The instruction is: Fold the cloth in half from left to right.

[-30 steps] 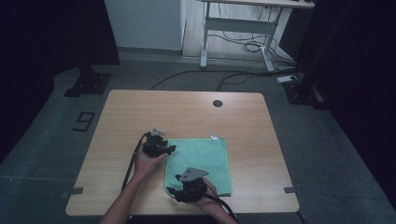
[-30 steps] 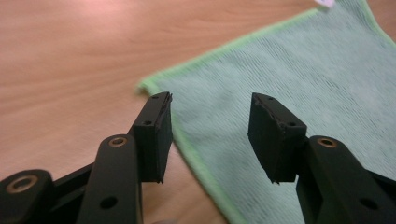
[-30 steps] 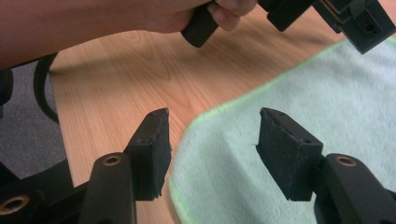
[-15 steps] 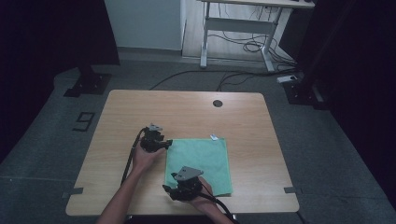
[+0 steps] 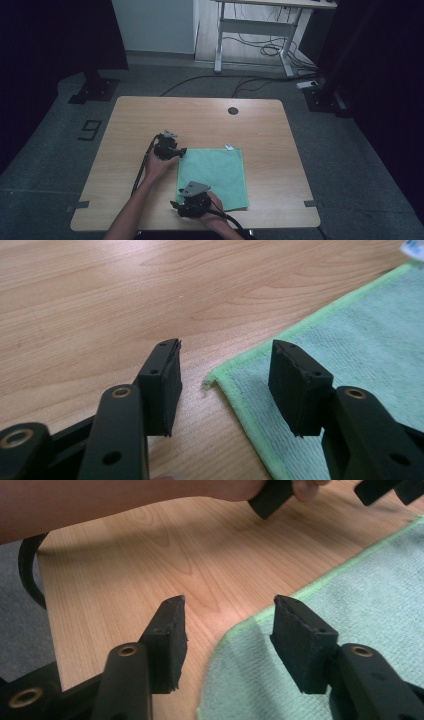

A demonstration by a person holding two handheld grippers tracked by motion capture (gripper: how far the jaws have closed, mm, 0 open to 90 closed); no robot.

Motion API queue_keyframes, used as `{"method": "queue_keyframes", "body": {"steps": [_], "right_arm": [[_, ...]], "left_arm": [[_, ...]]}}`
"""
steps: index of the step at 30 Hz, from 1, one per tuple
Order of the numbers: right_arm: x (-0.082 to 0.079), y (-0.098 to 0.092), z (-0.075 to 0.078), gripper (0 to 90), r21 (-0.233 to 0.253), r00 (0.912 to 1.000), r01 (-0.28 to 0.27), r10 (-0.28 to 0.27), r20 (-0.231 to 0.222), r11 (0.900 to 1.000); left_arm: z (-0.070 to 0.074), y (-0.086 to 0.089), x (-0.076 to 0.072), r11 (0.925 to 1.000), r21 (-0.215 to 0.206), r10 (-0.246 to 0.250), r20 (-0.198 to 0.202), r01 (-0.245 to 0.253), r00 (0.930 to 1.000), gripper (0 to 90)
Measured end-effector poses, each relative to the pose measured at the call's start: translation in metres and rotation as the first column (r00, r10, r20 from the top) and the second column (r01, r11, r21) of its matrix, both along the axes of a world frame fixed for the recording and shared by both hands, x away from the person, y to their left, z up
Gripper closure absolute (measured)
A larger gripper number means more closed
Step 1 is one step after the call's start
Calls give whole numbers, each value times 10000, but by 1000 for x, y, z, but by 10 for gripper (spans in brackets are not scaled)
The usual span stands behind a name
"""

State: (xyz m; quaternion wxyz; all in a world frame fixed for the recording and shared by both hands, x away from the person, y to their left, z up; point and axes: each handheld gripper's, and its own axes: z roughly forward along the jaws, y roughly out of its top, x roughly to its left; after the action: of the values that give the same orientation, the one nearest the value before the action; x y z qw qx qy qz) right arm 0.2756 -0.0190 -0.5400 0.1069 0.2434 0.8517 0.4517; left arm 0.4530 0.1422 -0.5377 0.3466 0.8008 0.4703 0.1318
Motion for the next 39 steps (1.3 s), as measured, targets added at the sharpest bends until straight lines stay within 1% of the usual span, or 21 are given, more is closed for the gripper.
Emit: {"method": "queue_keyframes", "body": {"steps": [1,2,4,5,7,11,13,16,19,21,22,24,25,27,29,32,34,36,39], "right_arm": [[-2,0,0,505,-10,10000,-41,41,2,10000],[-3,0,0,516,-15,10000,-86,86,15,10000],[-6,0,-1,544,-92,9998,-219,219,-19,9997],[-7,1,-1,555,-145,9994,-336,335,-61,9993],[-9,2,-3,568,-321,9992,-400,398,-55,9987],[-10,4,-8,573,-742,9994,-334,333,-20,9967],[-9,4,-10,574,-906,9997,-239,236,-40,9956],[-9,3,-11,627,-967,10000,-2,5,22,9953],[-8,1,-10,702,-1028,9997,250,-256,-52,9944],[-8,0,-9,788,-1105,9991,416,-418,8,9930],[-7,-1,-9,819,-1097,9986,511,-521,-64,9926],[-5,-4,-7,841,-753,9975,582,-611,-363,9955],[-4,-6,-5,844,-539,9970,574,-600,-482,9969],[-5,-10,1,845,-138,9969,597,-603,-508,9981],[-7,-13,9,844,221,9973,599,-589,-433,9980],[-9,-14,20,843,433,9979,637,-630,-178,9970],[-11,-14,23,843,508,9982,593,-590,-85,9969],[-13,-12,25,842,561,9984,560,-561,-3,9969],[-14,-9,27,843,674,9987,501,-507,80,9965]], "left_arm": [[-1,-1,0,10000,73,9,17,-9,10000,492],[-2,-1,0,9999,80,76,82,-77,9999,501],[-2,-2,-1,9999,77,89,79,-90,9999,536],[-2,-2,-1,9998,169,80,124,-82,9999,551],[-2,-5,-3,9992,383,51,240,-60,9997,591],[-2,-9,-5,9984,551,-149,304,132,9994,687],[-2,-9,-6,9985,500,-230,296,215,9993,733],[-2,-9,-6,9990,316,-327,243,319,9992,799],[-2,-8,-6,9992,149,-378,122,377,9992,843],[-2,-7,-6,9992,59,-407,41,407,9992,856],[-1,-6,-6,9991,-7,-417,14,417,9991,859],[4,-5,-8,9991,-177,-373,60,374,9993,861],[8,-4,-9,9990,-175,-403,112,405,9991,861],[17,-4,-11,9991,-176,-392,271,397,9989,861],[26,-3,-12,9991,-152,-389,379,395,9985,861],[40,0,-15,9991,-156,-382,516,391,9979,860],[47,1,-18,9993,-138,-348,608,357,9975,860],[52,3,-20,9993,-201,-309,654,323,9974,860],[57,7,-23,9995,-169,-240,713,253,9972,860]]}}
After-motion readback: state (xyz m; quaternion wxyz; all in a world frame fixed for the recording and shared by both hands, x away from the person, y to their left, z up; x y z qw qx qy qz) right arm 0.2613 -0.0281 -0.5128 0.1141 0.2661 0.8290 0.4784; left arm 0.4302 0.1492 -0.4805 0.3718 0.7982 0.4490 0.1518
